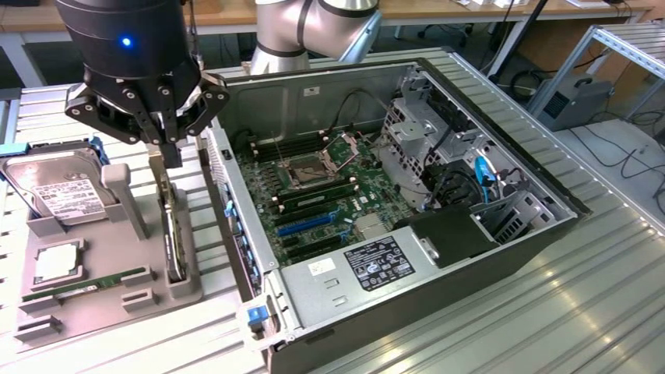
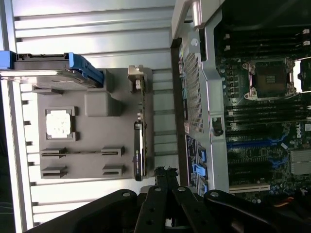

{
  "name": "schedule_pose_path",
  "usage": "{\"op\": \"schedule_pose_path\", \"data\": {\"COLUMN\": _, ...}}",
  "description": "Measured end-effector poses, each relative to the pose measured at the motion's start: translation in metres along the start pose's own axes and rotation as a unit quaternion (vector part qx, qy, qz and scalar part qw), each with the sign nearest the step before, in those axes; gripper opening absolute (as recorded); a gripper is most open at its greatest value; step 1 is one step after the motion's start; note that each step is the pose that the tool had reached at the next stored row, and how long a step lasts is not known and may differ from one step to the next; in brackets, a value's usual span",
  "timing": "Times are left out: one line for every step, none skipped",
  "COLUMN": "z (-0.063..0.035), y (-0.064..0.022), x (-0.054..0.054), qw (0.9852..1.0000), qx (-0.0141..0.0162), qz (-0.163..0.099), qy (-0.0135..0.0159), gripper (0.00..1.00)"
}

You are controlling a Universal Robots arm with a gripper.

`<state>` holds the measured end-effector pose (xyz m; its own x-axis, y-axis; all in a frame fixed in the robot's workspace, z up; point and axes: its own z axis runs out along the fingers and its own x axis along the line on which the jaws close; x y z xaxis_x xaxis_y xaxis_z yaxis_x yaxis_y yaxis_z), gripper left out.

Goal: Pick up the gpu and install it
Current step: 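Reach for the gpu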

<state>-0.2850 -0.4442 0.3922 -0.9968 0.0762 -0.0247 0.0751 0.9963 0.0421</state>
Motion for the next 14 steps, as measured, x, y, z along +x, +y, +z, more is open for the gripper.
{"op": "schedule_pose_path", "data": {"z": 0.0, "y": -0.0003, "x": 0.0, "qw": 1.0, "qx": 0.0, "qz": 0.0, "qy": 0.0, "gripper": 0.11}}
{"op": "schedule_pose_path", "data": {"z": 0.0, "y": -0.0007, "x": -0.0001, "qw": 1.0, "qx": 0.0, "qz": 0.0, "qy": 0.0, "gripper": 0.11}}
{"op": "schedule_pose_path", "data": {"z": 0.0, "y": -0.001, "x": -0.0001, "qw": 1.0, "qx": 0.0, "qz": 0.0, "qy": 0.0, "gripper": 0.11}}
{"op": "schedule_pose_path", "data": {"z": 0.0, "y": -0.0013, "x": -0.0001, "qw": 1.0, "qx": 0.0, "qz": 0.0, "qy": 0.0, "gripper": 0.11}}
{"op": "schedule_pose_path", "data": {"z": 0.0, "y": -0.0016, "x": -0.0001, "qw": 1.0, "qx": 0.0, "qz": 0.0, "qy": 0.0, "gripper": 0.11}}
{"op": "schedule_pose_path", "data": {"z": 0.0, "y": -0.0019, "x": -0.0002, "qw": 1.0, "qx": 0.0001, "qz": 0.0, "qy": 0.0, "gripper": 0.11}}
{"op": "schedule_pose_path", "data": {"z": 0.0, "y": -0.0023, "x": -0.0002, "qw": 1.0, "qx": 0.0001, "qz": 0.0, "qy": 0.0, "gripper": 0.11}}
{"op": "schedule_pose_path", "data": {"z": 0.0, "y": -0.0026, "x": -0.0002, "qw": 1.0, "qx": 0.0001, "qz": 0.0, "qy": 0.0, "gripper": 0.11}}
{"op": "schedule_pose_path", "data": {"z": 0.0, "y": -0.0029, "x": -0.0002, "qw": 1.0, "qx": 0.0001, "qz": 0.0, "qy": 0.0, "gripper": 0.11}}
{"op": "schedule_pose_path", "data": {"z": 0.0, "y": -0.0032, "x": -0.0003, "qw": 1.0, "qx": 0.0001, "qz": 0.0, "qy": 0.0, "gripper": 0.11}}
{"op": "schedule_pose_path", "data": {"z": 0.0, "y": -0.0036, "x": -0.0003, "qw": 1.0, "qx": 0.0001, "qz": 0.0, "qy": 0.0, "gripper": 0.11}}
{"op": "schedule_pose_path", "data": {"z": 0.0, "y": -0.0039, "x": -0.0003, "qw": 1.0, "qx": 0.0001, "qz": 0.0, "qy": 0.0, "gripper": 0.11}}
{"op": "schedule_pose_path", "data": {"z": 0.0, "y": -0.0042, "x": -0.0003, "qw": 1.0, "qx": 0.0002, "qz": 0.0, "qy": 0.0, "gripper": 0.11}}
{"op": "schedule_pose_path", "data": {"z": 0.0, "y": -0.0045, "x": -0.0004, "qw": 1.0, "qx": 0.0002, "qz": 0.0, "qy": 0.0, "gripper": 0.11}}
